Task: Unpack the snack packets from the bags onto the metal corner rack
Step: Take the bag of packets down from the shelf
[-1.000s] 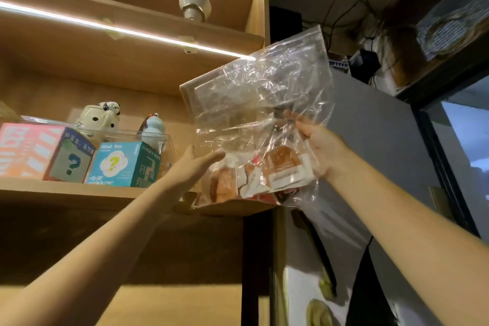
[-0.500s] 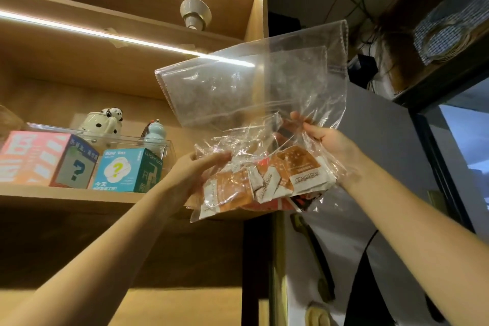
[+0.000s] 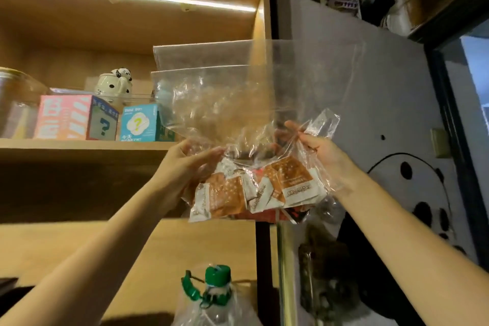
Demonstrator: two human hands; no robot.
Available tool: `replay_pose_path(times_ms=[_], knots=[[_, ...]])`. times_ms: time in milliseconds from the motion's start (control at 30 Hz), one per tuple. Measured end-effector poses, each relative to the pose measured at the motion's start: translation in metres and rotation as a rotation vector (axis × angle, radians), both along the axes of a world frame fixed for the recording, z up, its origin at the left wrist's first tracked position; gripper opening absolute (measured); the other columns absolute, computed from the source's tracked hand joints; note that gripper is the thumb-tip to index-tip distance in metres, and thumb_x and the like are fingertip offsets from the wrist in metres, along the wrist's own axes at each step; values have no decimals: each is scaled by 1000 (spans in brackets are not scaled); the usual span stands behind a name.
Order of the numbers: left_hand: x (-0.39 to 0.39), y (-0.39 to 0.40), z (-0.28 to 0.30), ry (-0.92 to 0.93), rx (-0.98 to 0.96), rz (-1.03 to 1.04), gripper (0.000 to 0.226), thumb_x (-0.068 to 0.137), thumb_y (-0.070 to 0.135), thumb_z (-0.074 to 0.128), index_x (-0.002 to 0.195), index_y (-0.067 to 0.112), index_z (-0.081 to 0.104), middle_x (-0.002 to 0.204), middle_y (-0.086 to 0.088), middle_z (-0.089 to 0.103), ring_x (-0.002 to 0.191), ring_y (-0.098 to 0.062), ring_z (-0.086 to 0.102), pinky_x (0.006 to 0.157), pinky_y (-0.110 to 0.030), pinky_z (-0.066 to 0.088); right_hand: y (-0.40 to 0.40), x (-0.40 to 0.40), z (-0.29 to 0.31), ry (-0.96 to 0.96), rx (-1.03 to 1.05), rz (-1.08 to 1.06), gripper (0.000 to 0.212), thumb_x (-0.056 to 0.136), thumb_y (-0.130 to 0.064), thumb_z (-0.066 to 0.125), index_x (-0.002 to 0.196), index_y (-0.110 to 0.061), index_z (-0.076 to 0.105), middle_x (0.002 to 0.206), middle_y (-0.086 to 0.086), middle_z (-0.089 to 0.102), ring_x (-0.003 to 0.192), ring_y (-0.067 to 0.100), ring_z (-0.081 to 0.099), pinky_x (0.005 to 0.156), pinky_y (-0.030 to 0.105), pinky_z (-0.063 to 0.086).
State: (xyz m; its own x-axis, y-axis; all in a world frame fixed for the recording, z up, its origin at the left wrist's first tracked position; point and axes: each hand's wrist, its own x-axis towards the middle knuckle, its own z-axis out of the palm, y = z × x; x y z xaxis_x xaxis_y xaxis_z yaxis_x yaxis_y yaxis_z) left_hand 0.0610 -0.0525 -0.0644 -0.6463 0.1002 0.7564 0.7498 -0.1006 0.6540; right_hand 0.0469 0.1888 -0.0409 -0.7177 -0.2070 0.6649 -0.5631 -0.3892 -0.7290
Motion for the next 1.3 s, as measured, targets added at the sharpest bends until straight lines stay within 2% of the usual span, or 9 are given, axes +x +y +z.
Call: replay_pose_path(times_ms=[100,367,533,667,867,1000,1100,1200,1300], knots=[[18,-8,-39,20,-32,33,18,67,24,67,79,13,60,71,-3,65,61,-13,61,57,-27,50,-3,10,-35,-59,45,-5,32,97,-18,36,100,-21,68,98,3,74,97,21,68,97,43,46],[63,-28,-166,-135,-39,28,6,71,21,62,75,26,60,66,7,70,55,-3,61,47,-14,48,-25,62,-167,-256,69,52,33,97,-18,33,111,-14,62,101,6,73,90,22,70,79,37,58],[97,-30,-241,-348,19,72,17,72,21,66,87,15,61,80,-8,69,71,-21,62,56,-25,52,-33,84,-256,-459,37,39,31,89,-21,43,108,-16,67,110,7,69,105,25,64,93,41,49],[127,-31,-292,-412,-6,65,17,74,14,64,86,4,56,60,0,60,46,-5,52,42,-15,41,-38,110,-317,-606,11,42,32,95,-19,37,108,-15,66,103,6,72,97,21,68,86,37,54],[172,-37,-383,-627,-47,53,17,82,3,59,96,-5,53,41,10,47,36,0,36,39,-15,32,-43,153,-415,-866,6,95,34,94,-24,37,115,-13,62,105,10,70,95,23,68,90,43,51],[201,-56,-446,-902,5,115,40,68,21,78,102,8,62,68,-5,68,61,-19,64,56,-29,53,-53,183,-472,-1048,55,123,33,95,-21,38,111,-11,64,107,10,71,100,24,68,87,38,51],[220,-70,-482,-1095,13,149,53,58,30,81,101,5,61,84,-14,72,75,-29,69,67,-38,58,-63,198,-509,-1177,97,154,34,97,-19,36,118,-11,61,109,10,71,100,23,68,82,35,55],[232,-82,-511,-1220,42,200,48,57,28,84,90,3,59,74,-9,72,66,-25,69,58,-31,57,-74,203,-540,-1262,130,173,32,98,-15,34,115,-13,61,99,6,74,90,20,71,73,32,59],[236,-91,-532,-1263,70,295,21,71,13,77,81,3,61,70,-9,70,64,-25,67,56,-31,57,-81,199,-567,-1320,145,171,33,91,-20,46,120,-16,60,111,10,71,105,26,66,95,42,49]])
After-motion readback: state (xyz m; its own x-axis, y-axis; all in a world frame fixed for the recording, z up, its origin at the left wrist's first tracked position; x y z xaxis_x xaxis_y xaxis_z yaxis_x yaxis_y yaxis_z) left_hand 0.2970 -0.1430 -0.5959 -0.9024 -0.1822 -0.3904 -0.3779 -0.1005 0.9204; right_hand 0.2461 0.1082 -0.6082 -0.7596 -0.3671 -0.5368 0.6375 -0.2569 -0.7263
